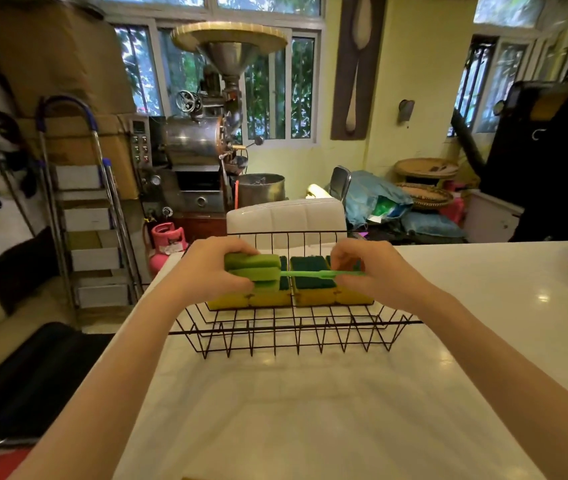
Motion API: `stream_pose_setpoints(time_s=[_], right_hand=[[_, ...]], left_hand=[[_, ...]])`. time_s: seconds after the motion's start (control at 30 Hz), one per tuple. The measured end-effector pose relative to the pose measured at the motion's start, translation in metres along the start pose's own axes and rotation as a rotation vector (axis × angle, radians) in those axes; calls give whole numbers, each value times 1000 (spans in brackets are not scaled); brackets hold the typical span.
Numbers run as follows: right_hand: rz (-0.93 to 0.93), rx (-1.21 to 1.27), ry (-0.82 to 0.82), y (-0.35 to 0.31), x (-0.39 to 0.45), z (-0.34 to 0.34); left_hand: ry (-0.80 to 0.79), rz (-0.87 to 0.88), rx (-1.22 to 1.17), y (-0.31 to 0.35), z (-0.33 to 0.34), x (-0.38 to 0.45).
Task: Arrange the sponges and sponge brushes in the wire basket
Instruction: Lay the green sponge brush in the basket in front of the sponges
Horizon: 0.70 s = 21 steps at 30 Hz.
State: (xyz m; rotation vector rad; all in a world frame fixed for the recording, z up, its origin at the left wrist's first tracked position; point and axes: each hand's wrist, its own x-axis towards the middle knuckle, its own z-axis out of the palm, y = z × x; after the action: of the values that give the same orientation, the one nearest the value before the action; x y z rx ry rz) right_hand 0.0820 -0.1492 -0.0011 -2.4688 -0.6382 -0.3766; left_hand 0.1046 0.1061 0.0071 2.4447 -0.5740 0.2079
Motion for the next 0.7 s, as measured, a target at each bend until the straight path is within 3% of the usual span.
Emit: stream_pose_setpoints(time_s=[0.1,0.33,0.7], right_hand=[[10,-86,-82,3,10,14],[83,-118,-227,1,24,36],[236,-65,-516,-9,22,42]], left_hand=[[-18,-57,98,-12,2,4],[-280,-147,219,-28,5,7],[-281,-136,351,-37,16,14]])
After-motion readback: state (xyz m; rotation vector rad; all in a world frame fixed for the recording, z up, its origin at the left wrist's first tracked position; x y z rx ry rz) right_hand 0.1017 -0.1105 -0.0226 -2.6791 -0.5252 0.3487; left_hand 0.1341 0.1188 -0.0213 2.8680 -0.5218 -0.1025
